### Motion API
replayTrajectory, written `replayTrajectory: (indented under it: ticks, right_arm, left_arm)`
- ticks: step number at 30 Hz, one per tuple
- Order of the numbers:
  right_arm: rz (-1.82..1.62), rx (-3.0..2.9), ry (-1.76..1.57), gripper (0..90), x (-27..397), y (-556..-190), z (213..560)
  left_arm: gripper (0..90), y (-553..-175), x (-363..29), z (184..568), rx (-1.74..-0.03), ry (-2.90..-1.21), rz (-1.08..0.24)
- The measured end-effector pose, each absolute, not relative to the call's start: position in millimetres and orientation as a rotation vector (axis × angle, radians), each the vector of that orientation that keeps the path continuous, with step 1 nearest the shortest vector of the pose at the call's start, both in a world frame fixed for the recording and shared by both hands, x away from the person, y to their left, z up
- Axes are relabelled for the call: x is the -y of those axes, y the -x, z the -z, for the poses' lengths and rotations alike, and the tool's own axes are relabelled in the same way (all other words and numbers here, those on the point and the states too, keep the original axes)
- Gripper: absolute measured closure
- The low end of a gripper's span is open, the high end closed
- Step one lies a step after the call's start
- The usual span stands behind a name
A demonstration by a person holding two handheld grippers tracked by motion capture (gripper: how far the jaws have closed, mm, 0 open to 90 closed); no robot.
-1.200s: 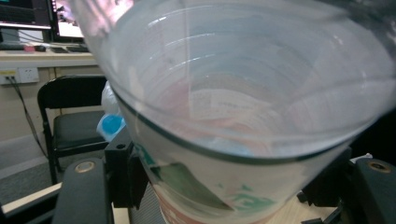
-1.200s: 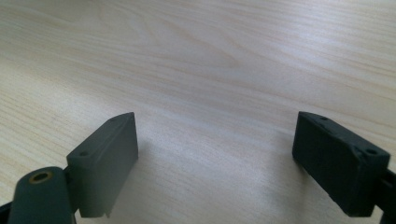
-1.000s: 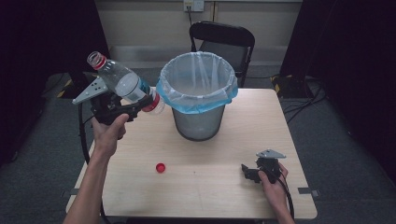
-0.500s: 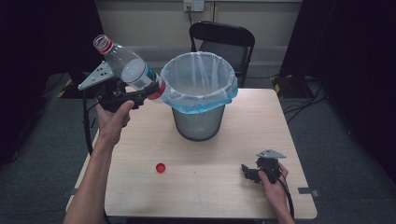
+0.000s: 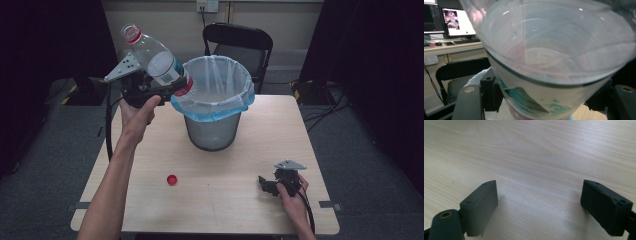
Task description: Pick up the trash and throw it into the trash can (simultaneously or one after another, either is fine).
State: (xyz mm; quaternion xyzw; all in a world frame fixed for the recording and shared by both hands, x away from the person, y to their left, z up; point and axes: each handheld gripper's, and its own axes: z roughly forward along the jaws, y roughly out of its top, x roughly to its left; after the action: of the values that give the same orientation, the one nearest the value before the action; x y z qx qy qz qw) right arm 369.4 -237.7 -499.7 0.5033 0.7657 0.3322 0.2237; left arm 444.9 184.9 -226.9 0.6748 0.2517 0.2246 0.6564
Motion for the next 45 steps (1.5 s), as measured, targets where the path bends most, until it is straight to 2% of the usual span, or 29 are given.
replayTrajectory:
  ticks: [21, 30, 45]
  right_arm:
    - [-0.917, -2.114, -1.389, 13.6, 238, -369, 500]
    - [-0.917, -2.114, -1.389, 13.6, 238, -369, 500]
    - [-0.917, -2.114, -1.387, 13.5, 238, -369, 500]
  left_arm:
    - [29.2, -484, -144, 227, -0.582, -1.573, -0.466]
    - [25.3, -493, -141, 236, -0.637, -1.596, -0.420]
    - [21.8, -485, -152, 234, -0.639, -1.588, -0.431]
